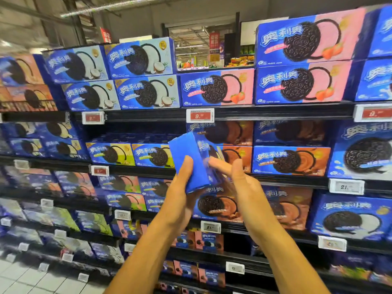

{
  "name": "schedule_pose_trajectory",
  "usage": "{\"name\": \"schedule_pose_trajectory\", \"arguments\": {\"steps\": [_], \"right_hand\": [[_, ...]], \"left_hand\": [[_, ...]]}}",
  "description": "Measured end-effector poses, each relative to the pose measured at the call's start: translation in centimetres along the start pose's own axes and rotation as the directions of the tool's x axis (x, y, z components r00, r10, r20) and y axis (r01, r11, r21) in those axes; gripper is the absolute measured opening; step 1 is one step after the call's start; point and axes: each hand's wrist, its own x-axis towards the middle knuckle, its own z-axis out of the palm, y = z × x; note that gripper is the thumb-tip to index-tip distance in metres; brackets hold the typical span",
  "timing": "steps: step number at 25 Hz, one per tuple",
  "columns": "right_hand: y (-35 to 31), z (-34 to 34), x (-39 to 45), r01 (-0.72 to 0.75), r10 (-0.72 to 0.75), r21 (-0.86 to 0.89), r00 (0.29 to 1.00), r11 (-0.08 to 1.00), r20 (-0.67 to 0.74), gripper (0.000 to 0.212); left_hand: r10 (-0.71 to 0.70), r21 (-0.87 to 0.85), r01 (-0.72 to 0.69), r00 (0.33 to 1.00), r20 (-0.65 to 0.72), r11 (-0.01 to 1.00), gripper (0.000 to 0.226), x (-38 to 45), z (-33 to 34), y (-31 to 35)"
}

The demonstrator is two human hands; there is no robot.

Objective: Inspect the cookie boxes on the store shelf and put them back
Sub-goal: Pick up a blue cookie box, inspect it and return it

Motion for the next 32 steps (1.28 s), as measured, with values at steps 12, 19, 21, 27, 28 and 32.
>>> {"name": "schedule_pose_trajectory", "arguments": {"steps": [12,19,21,27,28,32], "right_hand": [[2.3,-4.0,1.2,0.026,-0.017,0.025,0.945,0.999,-0.328,0.029],[2.7,-2.0,0.4,0.073,0.015,0.314,0.963,0.947,-0.271,0.040],[3.1,-1.7,0.3,0.073,0.032,0.331,0.953,0.941,-0.302,0.043],[4.1,0.0,0.6,0.015,0.114,0.357,0.935,0.934,-0.337,0.050],[4.3,0.3,0.7,0.008,0.125,0.360,0.930,0.933,-0.345,0.048],[5.1,1.4,0.9,-0.002,0.148,0.373,0.919,0.928,-0.365,0.047]], "left_hand": [[0.087,-0.539,0.145,0.920,0.381,0.830,0.078,0.3,-7.0,-1.8],[-0.046,-0.443,0.076,0.996,0.079,0.893,0.060,1.6,-9.3,-1.4],[-0.075,-0.330,0.039,0.992,-0.099,0.943,0.048,2.1,-10.1,-0.6],[0.037,-0.147,-0.075,0.969,-0.243,0.986,0.027,2.6,-11.2,0.5],[0.034,-0.136,-0.068,0.970,-0.240,0.988,0.027,2.5,-11.5,0.6],[0.007,-0.133,-0.038,0.974,-0.224,0.990,0.029,1.9,-13.0,0.7]]}}
